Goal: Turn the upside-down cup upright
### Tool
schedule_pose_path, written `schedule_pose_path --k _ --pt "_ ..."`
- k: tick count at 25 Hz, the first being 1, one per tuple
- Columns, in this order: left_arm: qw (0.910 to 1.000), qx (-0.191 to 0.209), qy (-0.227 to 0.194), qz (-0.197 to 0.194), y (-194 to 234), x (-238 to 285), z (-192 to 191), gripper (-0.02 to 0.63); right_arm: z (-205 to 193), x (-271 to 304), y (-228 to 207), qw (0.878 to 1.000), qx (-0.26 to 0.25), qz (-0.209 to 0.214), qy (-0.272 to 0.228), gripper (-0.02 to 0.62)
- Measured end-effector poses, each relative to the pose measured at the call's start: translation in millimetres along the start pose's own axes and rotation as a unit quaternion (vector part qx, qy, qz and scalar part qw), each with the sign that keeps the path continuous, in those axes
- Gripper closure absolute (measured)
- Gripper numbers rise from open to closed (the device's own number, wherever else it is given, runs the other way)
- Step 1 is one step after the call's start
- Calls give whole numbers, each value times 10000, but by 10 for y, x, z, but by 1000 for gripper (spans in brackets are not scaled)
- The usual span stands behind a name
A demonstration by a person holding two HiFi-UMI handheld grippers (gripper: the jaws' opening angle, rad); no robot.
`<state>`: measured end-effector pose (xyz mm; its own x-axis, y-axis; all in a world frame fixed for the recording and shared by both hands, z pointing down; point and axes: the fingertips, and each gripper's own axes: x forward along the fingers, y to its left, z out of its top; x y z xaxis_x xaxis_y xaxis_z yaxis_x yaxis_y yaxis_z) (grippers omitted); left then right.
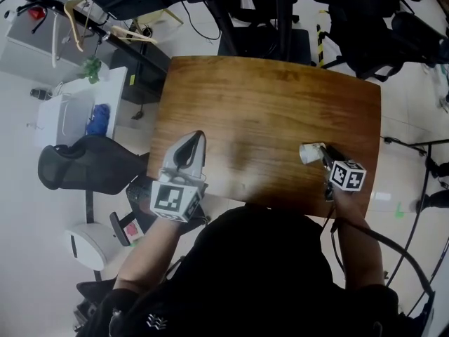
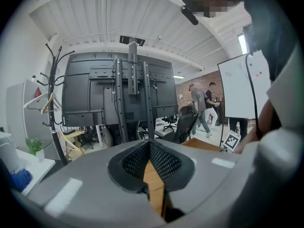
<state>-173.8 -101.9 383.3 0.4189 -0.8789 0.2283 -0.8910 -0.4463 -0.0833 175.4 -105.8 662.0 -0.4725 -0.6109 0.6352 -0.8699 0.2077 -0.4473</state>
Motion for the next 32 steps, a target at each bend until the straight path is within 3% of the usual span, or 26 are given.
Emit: schedule_pose_path --k 6,10,17,24,32 --pt "10000 59 -35 -69 -59 109 51 606 -68 16 -22 9986 482 190 -50 462" --pt "9999 84 -72 -126 -123 169 95 606 -48 4 34 9991 361 211 -55 479" --pt "9997 109 -136 -141 -99 138 118 606 12 -72 196 9969 -770 -93 -89 490" --pt "9997 -29 -209 -157 -84 122 123 606 76 -156 539 9718 -2291 -558 62 523" --pt "9992 -132 -289 -238 -61 102 135 606 64 -245 645 9648 -2515 -764 110 558"
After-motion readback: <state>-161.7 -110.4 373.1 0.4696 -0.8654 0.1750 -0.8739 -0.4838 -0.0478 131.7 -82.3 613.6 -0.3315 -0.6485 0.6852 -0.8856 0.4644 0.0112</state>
